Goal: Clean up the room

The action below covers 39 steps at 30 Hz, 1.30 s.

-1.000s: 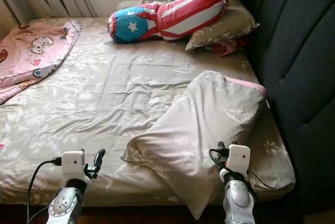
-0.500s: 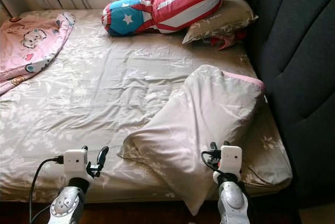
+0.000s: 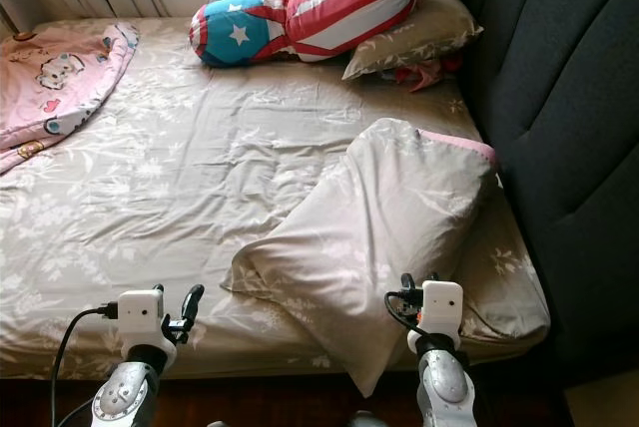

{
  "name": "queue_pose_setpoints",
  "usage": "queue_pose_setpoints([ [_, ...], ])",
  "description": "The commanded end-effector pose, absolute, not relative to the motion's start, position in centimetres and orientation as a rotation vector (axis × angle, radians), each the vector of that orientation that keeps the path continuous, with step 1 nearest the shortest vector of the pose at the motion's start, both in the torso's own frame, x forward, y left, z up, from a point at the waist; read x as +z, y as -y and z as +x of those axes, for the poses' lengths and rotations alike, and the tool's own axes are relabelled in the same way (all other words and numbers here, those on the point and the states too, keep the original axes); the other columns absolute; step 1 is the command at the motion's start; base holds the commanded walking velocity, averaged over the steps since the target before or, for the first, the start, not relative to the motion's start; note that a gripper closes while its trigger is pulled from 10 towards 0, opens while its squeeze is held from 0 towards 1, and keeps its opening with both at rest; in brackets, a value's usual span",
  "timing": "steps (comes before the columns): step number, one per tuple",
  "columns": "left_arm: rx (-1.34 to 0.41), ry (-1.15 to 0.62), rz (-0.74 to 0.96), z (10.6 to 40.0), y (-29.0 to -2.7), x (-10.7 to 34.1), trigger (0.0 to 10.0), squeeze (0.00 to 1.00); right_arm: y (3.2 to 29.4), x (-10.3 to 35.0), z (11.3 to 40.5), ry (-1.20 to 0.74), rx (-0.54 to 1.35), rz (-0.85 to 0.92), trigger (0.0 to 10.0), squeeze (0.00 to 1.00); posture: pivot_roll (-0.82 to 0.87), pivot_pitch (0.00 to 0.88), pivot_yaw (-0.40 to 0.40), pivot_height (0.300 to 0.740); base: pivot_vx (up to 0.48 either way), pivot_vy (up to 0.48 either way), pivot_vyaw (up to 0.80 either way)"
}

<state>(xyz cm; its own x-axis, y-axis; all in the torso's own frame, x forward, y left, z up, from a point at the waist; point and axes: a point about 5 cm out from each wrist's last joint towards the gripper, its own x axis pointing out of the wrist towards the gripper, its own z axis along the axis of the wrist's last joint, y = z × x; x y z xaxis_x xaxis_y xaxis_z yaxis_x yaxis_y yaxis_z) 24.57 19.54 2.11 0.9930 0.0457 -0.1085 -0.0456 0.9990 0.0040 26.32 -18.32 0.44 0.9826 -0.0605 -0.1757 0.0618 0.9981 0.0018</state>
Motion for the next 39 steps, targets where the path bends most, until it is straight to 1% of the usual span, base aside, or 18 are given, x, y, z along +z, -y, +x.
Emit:
queue_pose_setpoints([
  [1,0.061,-0.110,-0.015,24.42,-19.81,2.22,10.0,0.00,18.13,0.23,26.20,-0.193,-0.052,0.013,10.0,0.00,-0.13,0.181,0.005,0.682,0.000,0.000,0.00],
  [5,0.063,-0.115,-0.017,24.41,-19.78,2.21,10.0,0.00,18.02,-0.08,26.12,-0.224,-0.050,0.014,10.0,0.00,-0.13,0.190,0.003,0.682,0.000,0.000,0.00],
  [8,0.064,-0.122,-0.019,24.36,-19.72,2.18,10.0,0.00,17.95,-0.10,25.99,-0.220,-0.046,0.013,10.0,0.00,-0.14,0.196,0.002,0.658,0.000,0.000,0.00],
  [35,0.038,-0.146,-0.027,24.41,-19.19,2.18,10.0,0.00,17.49,0.01,26.20,-0.218,-0.012,0.023,10.0,0.00,-0.13,0.217,0.001,0.658,0.000,0.000,0.00],
  [39,0.035,-0.144,-0.026,24.51,-19.18,2.25,10.0,0.00,17.35,0.02,26.25,-0.216,-0.005,0.029,10.0,0.00,-0.13,0.217,0.002,0.658,0.263,0.000,0.00],
])
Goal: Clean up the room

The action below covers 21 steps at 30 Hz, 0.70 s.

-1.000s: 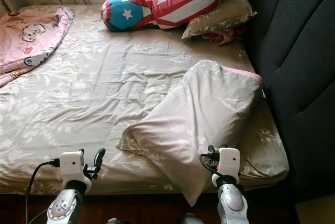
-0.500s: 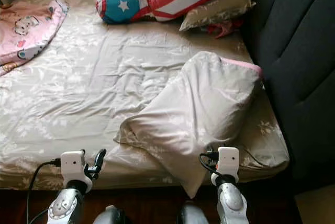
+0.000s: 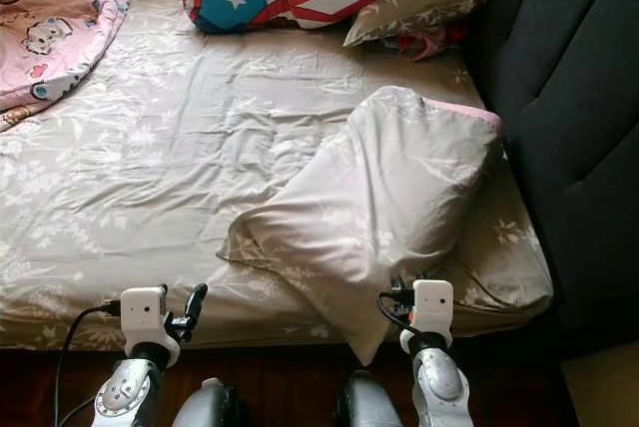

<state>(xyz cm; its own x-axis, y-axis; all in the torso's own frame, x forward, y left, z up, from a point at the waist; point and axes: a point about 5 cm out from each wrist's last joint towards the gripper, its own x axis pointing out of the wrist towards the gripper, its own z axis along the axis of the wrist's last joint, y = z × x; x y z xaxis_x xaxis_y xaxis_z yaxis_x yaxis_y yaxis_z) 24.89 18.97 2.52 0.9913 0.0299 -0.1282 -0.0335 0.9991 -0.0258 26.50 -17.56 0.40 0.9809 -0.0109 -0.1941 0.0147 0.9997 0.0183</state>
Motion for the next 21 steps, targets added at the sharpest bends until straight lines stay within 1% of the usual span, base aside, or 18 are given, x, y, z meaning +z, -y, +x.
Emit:
queue_pose_setpoints([
  [1,0.035,-0.144,-0.026,24.52,-19.17,2.25,10.0,0.00,17.34,0.03,26.26,-0.216,-0.004,0.029,10.0,0.00,-0.13,0.215,0.001,0.658,0.266,0.000,0.00],
  [11,0.032,-0.145,-0.026,24.76,-18.99,2.31,10.0,0.00,17.32,0.22,26.54,-0.207,-0.004,0.032,10.0,0.00,-0.13,0.221,-0.001,0.658,0.263,0.000,0.00],
  [15,0.052,-0.112,-0.020,25.27,-19.42,3.09,10.0,0.00,17.16,0.28,26.73,-0.208,0.002,0.039,10.0,0.00,-0.10,0.224,-0.005,0.658,0.000,0.000,0.00],
  [21,0.071,-0.116,-0.016,24.97,-19.90,2.93,10.0,0.00,17.10,0.20,26.74,-0.214,0.014,0.040,10.0,0.00,-0.10,0.222,-0.011,0.658,0.000,0.000,0.00],
])
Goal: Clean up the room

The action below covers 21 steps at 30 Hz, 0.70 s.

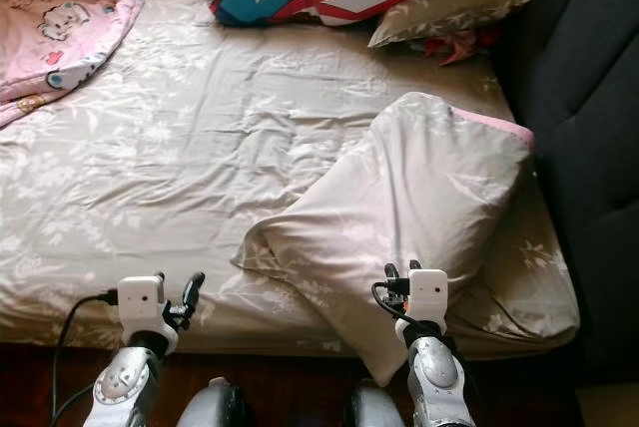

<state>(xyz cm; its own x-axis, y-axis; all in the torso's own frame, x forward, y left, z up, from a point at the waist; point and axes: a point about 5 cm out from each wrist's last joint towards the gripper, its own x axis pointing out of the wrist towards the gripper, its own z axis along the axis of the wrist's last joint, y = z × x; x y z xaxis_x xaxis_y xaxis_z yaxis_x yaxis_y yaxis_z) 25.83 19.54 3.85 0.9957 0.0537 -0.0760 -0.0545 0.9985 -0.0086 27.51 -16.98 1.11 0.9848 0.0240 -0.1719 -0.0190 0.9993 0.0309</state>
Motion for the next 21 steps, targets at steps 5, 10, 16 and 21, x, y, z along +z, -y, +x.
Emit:
queue_pose_setpoints([
  [5,0.074,-0.115,-0.014,24.90,-19.93,2.94,10.0,0.00,17.12,0.31,26.93,-0.209,0.000,0.048,10.0,0.00,-0.11,0.223,-0.011,0.658,0.000,0.000,0.00],
  [10,0.075,-0.114,-0.014,24.96,-19.88,2.97,10.0,0.00,17.15,0.37,26.89,-0.201,-0.005,0.053,10.0,0.00,-0.11,0.223,-0.009,0.658,0.000,0.000,0.00],
  [16,0.068,-0.117,-0.013,25.01,-19.74,2.93,10.0,0.00,17.39,0.42,26.84,-0.195,-0.023,0.057,10.0,0.00,-0.11,0.223,-0.006,0.658,0.000,0.000,0.00],
  [21,0.058,-0.118,-0.015,25.02,-19.62,2.94,10.0,0.00,17.43,0.27,26.88,-0.212,-0.022,0.046,10.0,0.00,-0.11,0.224,-0.006,0.658,0.000,0.000,0.00],
])
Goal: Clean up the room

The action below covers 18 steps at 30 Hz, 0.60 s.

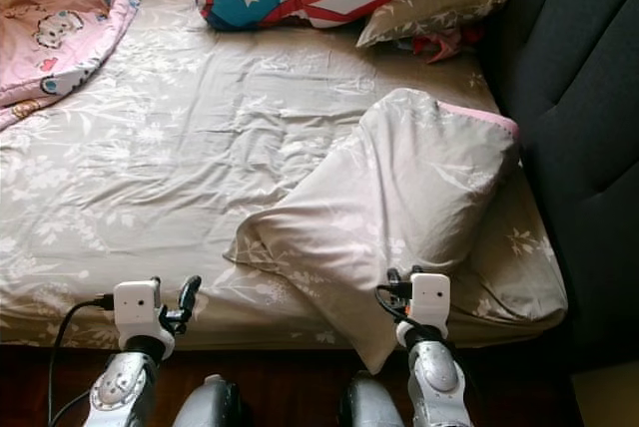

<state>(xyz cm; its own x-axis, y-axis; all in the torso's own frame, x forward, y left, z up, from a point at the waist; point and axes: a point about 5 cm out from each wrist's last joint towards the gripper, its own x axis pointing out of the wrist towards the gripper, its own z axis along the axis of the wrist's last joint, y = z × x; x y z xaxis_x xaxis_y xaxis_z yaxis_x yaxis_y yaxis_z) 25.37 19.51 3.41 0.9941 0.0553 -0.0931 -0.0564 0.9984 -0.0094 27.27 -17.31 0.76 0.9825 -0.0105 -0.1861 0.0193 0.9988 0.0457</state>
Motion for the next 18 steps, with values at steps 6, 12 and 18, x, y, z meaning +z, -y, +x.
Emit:
queue_pose_setpoints([
  [6,0.054,-0.121,-0.013,24.86,-19.57,2.91,10.0,0.00,17.27,0.31,26.89,-0.208,-0.017,0.047,10.0,0.00,-0.11,0.226,-0.008,0.658,0.316,0.000,0.00],
  [12,0.052,-0.124,-0.016,24.83,-19.57,2.85,10.0,0.00,17.26,0.33,26.91,-0.208,-0.022,0.042,10.0,0.00,-0.11,0.226,-0.009,0.658,0.480,0.000,0.00],
  [18,0.049,-0.124,-0.020,24.84,-19.49,2.83,10.0,0.00,17.27,0.40,26.94,-0.205,-0.027,0.038,10.0,0.00,-0.11,0.228,-0.010,0.658,0.459,0.000,0.00],
])
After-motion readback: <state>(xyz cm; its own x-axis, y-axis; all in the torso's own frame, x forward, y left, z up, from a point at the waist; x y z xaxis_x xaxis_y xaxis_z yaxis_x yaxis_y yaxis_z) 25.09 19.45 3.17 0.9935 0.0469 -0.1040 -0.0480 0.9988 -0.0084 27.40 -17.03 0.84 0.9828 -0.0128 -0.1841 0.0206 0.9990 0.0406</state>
